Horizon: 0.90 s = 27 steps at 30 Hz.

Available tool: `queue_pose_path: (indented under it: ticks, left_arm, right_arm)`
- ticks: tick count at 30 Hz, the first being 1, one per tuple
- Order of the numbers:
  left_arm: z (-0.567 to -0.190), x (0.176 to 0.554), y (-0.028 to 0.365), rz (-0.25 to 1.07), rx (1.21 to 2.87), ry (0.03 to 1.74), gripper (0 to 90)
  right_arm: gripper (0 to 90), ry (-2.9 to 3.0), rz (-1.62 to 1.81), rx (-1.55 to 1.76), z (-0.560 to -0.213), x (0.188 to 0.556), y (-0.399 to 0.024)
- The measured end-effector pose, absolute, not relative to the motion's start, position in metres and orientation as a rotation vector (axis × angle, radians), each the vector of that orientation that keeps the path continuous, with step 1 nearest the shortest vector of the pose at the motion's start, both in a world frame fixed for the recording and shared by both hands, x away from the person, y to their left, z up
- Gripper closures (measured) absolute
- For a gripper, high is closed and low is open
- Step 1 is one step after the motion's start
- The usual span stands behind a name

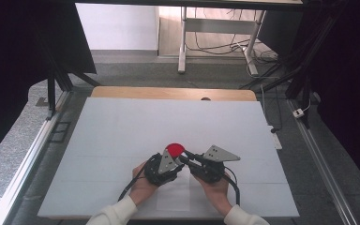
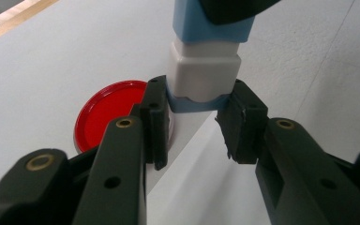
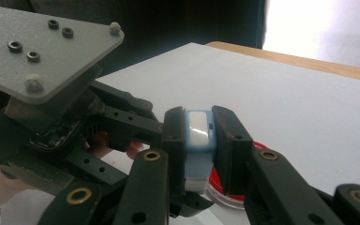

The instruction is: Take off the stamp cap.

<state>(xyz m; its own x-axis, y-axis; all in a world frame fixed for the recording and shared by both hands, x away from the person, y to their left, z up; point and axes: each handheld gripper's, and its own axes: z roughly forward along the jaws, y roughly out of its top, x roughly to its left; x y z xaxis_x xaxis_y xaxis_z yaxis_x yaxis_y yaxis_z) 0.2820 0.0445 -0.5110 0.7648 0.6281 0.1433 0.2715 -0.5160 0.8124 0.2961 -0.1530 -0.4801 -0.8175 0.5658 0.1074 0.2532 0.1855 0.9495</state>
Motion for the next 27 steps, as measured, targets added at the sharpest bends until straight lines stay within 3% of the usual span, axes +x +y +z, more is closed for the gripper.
queue_pose_path:
  ticks: [27]
  left_arm:
    - [-0.5124,0.279,0.0442,0.604,2.147,0.619,65.5]
  right_arm:
    - [74.9,2.169,1.668,0.79,-0.4814,0.2913,-0.1535]
